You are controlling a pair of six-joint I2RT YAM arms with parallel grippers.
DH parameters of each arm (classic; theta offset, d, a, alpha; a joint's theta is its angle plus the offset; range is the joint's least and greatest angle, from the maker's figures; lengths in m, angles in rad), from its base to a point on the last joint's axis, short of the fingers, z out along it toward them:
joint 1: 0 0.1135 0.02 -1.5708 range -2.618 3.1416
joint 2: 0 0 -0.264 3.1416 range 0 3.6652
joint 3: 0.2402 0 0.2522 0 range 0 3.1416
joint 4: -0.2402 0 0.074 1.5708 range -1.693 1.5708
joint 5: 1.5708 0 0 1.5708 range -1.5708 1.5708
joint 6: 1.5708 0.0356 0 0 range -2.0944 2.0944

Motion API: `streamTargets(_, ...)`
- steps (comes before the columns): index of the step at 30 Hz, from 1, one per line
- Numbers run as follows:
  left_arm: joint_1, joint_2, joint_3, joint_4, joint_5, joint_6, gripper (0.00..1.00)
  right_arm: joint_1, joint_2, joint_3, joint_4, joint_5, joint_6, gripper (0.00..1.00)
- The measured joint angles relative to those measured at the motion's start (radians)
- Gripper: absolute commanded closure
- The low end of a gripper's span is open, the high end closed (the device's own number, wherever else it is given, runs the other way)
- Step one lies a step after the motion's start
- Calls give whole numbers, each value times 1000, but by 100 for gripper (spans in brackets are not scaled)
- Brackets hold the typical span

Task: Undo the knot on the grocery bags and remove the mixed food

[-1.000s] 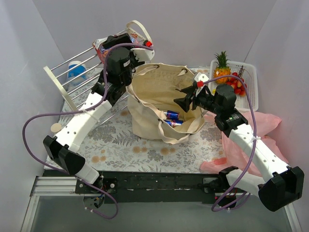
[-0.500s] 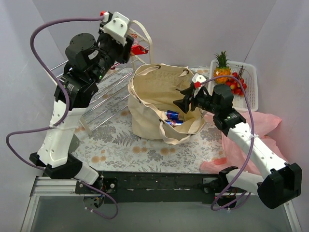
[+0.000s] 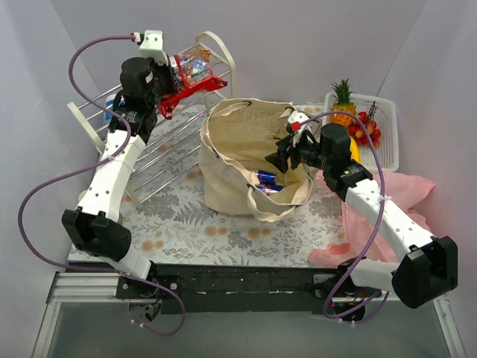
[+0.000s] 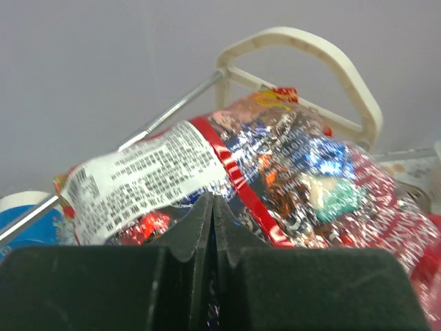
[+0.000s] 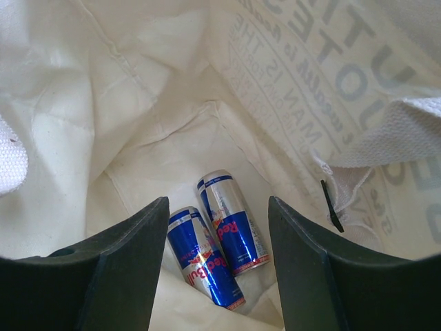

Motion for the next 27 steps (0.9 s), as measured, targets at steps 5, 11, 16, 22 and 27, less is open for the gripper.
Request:
streamTargets(5, -7, -190, -256, 101, 68, -20, 100, 0, 0, -1, -8, 0, -5, 34)
streamTargets(11, -7, -233, -271, 110, 142, -19, 100, 0, 3, -1, -7, -2, -4, 34)
streamTargets(16, -7, -111, -115, 114, 206, -19, 100, 0, 35, 0, -6, -4, -2, 34)
streamTargets(22, -7, 36, 71, 117, 328, -39, 100, 0, 51, 0, -6, -7, 9, 34)
streamTargets(27, -8, 122, 70, 123, 348, -46, 100, 0, 51, 0, -6, -8, 11, 34)
